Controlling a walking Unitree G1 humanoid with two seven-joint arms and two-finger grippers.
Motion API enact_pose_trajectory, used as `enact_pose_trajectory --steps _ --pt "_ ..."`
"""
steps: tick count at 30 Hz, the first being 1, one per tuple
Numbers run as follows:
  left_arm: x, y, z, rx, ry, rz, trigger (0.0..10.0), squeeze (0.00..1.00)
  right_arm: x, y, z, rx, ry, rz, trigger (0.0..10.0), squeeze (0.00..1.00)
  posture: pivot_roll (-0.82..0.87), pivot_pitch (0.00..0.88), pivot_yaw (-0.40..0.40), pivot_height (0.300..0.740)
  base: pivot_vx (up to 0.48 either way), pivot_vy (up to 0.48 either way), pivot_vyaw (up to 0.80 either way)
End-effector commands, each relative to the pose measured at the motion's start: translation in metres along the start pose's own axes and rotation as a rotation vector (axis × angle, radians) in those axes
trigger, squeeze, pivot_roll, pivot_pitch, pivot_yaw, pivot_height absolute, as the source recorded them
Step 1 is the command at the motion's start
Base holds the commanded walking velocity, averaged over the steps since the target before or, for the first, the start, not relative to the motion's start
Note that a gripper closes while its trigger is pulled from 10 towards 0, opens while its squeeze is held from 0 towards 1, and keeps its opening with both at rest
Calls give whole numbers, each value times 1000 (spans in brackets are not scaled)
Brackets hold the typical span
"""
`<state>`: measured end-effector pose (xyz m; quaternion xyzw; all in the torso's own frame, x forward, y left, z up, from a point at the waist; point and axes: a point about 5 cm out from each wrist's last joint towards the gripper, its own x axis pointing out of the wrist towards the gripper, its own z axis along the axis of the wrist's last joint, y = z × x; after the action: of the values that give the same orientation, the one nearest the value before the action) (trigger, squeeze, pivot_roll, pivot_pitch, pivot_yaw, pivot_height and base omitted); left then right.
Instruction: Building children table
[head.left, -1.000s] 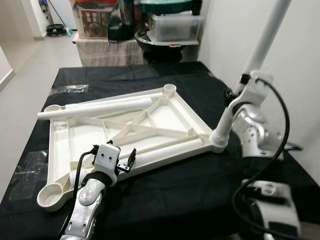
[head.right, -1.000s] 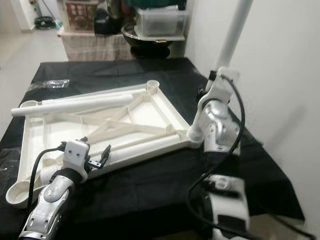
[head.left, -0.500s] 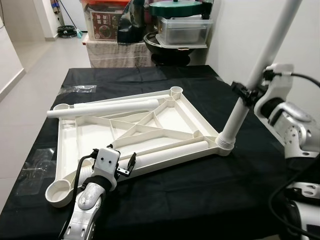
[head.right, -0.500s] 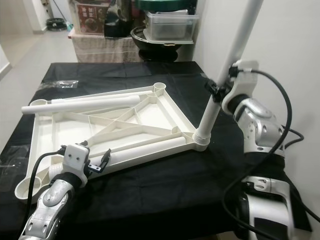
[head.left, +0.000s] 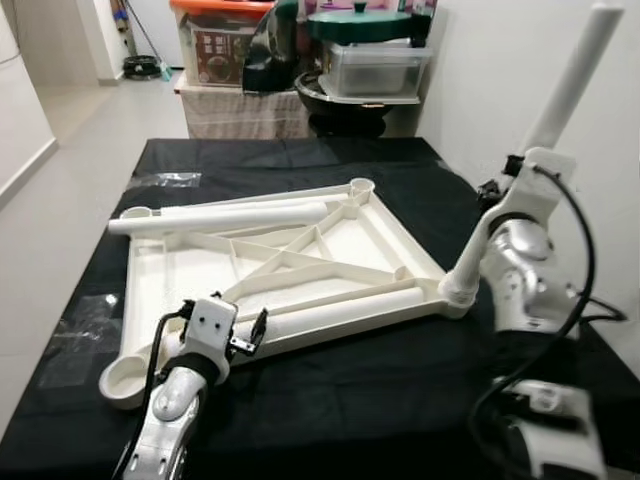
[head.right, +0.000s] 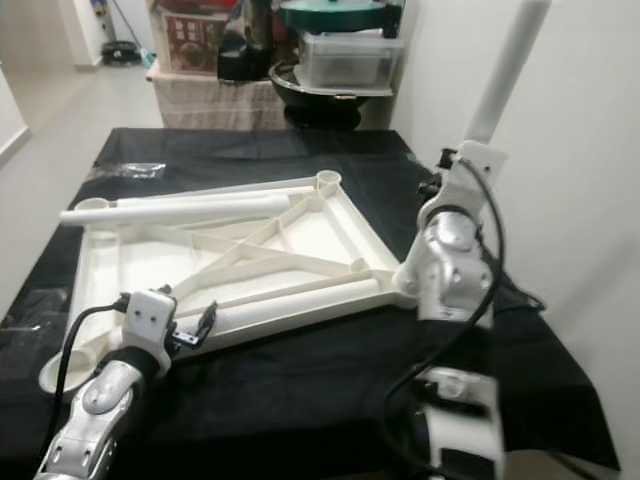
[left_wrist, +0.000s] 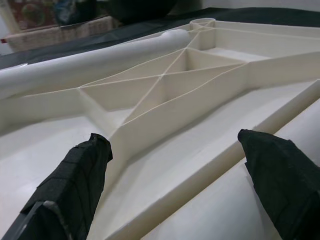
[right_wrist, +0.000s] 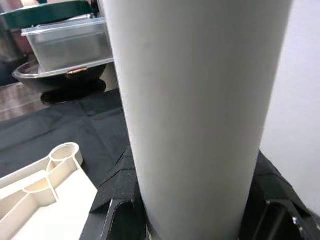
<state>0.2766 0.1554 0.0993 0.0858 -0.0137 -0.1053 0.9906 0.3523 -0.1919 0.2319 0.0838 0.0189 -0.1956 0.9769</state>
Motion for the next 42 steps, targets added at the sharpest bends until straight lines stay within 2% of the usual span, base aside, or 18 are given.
enact_pose_trajectory --steps 1,2,3,8,9,12,14,19,20,21,22,23,24,28,31,36,41,42 --pt "-3 0 -9 7 51 -6 10000 0 -6 12 -34 22 170 70 10000 0 12 0 -63 740 0 0 0" --pt "-3 -1 -9 9 52 -7 10000 0 -6 14 -27 30 119 99 10000 800 8 0 -63 740 0 0 0" --pt "-3 -1 -10 8 51 -9 10000 0 -2 11 -21 35 94 111 10000 1000 8 0 -64 740 0 0 0" --pt "-2 -1 -10 6 51 -8 10000 0 14 -8 15 19 -13 154 10000 949 6 0 -67 740 0 0 0" --pt "-2 -2 -10 5 50 -7 10000 0 17 -9 24 11 -31 227 10000 0 -1 0 -66 740 0 0 0" --pt "-2 -2 -10 4 50 -6 10000 0 18 -9 30 8 -41 275 10000 0 -1 0 -66 740 0 0 0" --pt "-1 -3 -10 2 51 -7 10000 0 16 -14 48 6 -118 428 10000 0 -1 0 -66 740 0 0 0" --pt "0 -4 -10 0 49 -9 10000 0 6 -19 45 -86 -132 695 9373 0 1 0 -69 740 0 0 0" --pt "0 -4 -10 0 49 -10 10000 0 4 -18 41 -105 -120 741 7490 0 1 0 -69 740 0 0 0" --pt "0 -4 -10 0 49 -10 10000 0 2 -18 39 -113 -111 767 3843 0 1 0 -69 740 0 0 0" --pt "0 -4 -10 0 49 -10 10000 0 2 -18 39 -113 -111 767 3843 0 1 0 -69 740 0 0 0" --pt "0 -4 -10 2 50 -15 10000 0 2 -17 35 -130 -96 791 941 0 3 0 -68 740 0 0 0" --pt "-1 -5 -10 4 51 -18 10000 0 -1 -16 30 -150 -74 825 0 0 -1 0 -64 740 0 0 0" --pt "0 -5 -10 5 51 -22 10000 0 -5 -12 19 -170 -13 877 0 0 0 0 -63 740 0 0 0" --pt "0 -4 -10 5 51 -24 10000 0 4 -15 12 -156 47 759 0 0 -4 0 -61 740 0 0 0" --pt "1 -7 -10 3 51 -31 10000 0 20 -32 -19 -21 142 76 0 0 -9 0 -57 740 0 0 0" --pt "1 -8 -10 2 49 -32 10000 0 5 -24 -36 -37 159 28 0 0 4 0 -65 740 0 0 0" --pt "0 -7 -10 3 49 -30 10000 0 -7 -10 -46 -43 189 60 1843 0 7 0 -67 740 0 0 0"
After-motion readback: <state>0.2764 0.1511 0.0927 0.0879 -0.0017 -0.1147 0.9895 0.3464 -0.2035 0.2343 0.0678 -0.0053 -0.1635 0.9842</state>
